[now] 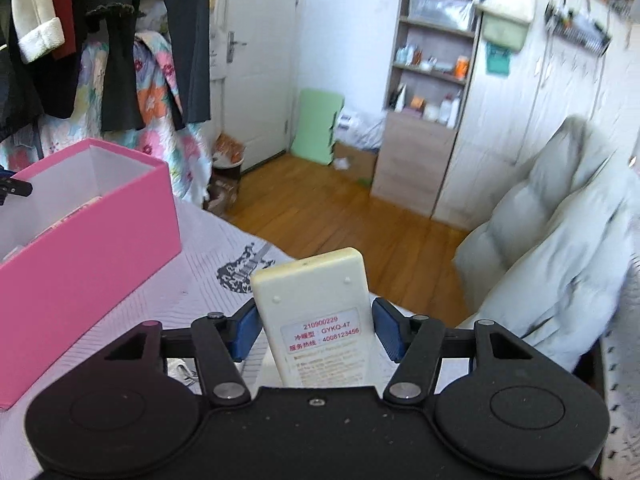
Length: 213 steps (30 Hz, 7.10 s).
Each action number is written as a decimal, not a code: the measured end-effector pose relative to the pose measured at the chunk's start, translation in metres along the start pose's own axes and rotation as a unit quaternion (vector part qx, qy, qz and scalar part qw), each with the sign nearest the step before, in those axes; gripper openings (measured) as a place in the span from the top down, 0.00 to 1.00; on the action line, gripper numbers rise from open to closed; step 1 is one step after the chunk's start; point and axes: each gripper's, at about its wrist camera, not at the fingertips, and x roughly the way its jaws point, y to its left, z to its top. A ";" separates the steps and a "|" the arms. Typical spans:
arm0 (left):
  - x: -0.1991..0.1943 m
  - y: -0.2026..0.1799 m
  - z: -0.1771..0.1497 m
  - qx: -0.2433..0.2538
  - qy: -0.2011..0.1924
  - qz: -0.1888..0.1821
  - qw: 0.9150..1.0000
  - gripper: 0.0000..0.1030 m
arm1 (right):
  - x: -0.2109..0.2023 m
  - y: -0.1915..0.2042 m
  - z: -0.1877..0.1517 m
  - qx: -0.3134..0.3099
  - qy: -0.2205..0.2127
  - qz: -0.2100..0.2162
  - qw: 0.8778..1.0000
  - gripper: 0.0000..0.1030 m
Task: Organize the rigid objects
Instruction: 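Grasp the cream remote with printed label using the right tool, then lower the cream remote into the box and open the right tool, then grasp the long cream remote on the table with the right tool, then lower the long cream remote into the box and open the right tool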
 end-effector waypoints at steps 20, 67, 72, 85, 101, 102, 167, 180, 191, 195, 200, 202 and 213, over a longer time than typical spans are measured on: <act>-0.004 -0.001 0.000 -0.001 -0.007 0.009 1.000 0.89 | -0.047 0.110 0.081 -0.009 -0.147 0.143 0.979 0.40; -0.012 0.002 -0.004 -0.008 -0.033 -0.003 0.999 0.89 | 0.064 0.230 0.061 -0.197 0.059 0.049 0.977 0.66; -0.010 0.003 -0.004 -0.003 -0.033 -0.002 0.999 0.89 | 0.035 0.218 0.066 -0.148 0.006 0.086 0.985 0.47; -0.008 -0.001 -0.003 -0.003 -0.030 0.006 1.000 0.89 | -0.039 0.099 0.012 0.062 0.003 0.021 0.998 0.37; -0.007 -0.001 -0.001 0.004 -0.024 0.005 1.000 0.89 | 0.035 0.019 -0.058 0.115 0.119 -0.040 0.985 0.37; -0.007 -0.002 -0.001 0.004 -0.024 0.006 1.000 0.89 | 0.042 0.019 -0.057 0.107 0.124 -0.031 0.986 0.36; -0.002 -0.001 -0.001 -0.004 -0.011 0.005 1.000 0.87 | 0.077 0.184 0.099 0.041 -0.010 0.160 0.986 0.44; -0.001 0.001 -0.001 -0.009 -0.009 0.003 1.000 0.87 | 0.023 0.220 0.058 -0.085 0.026 0.128 0.988 0.44; -0.003 0.002 -0.002 -0.007 -0.009 0.003 1.000 0.87 | 0.017 0.220 0.050 -0.046 0.062 0.114 0.990 0.44; -0.003 0.000 -0.002 -0.003 -0.011 0.004 1.000 0.87 | 0.020 0.219 0.049 -0.047 0.050 0.122 0.990 0.44; -0.002 0.000 -0.002 -0.002 -0.010 0.008 1.000 0.87 | 0.034 0.237 0.049 -0.089 0.069 0.106 0.988 0.44; -0.003 0.000 -0.003 -0.004 -0.010 0.008 1.000 0.87 | 0.033 0.236 0.049 -0.099 0.067 0.105 0.987 0.44; -0.003 -0.001 -0.001 0.001 -0.011 0.008 1.000 0.87 | -0.046 0.167 0.038 0.025 -0.036 0.095 0.994 0.32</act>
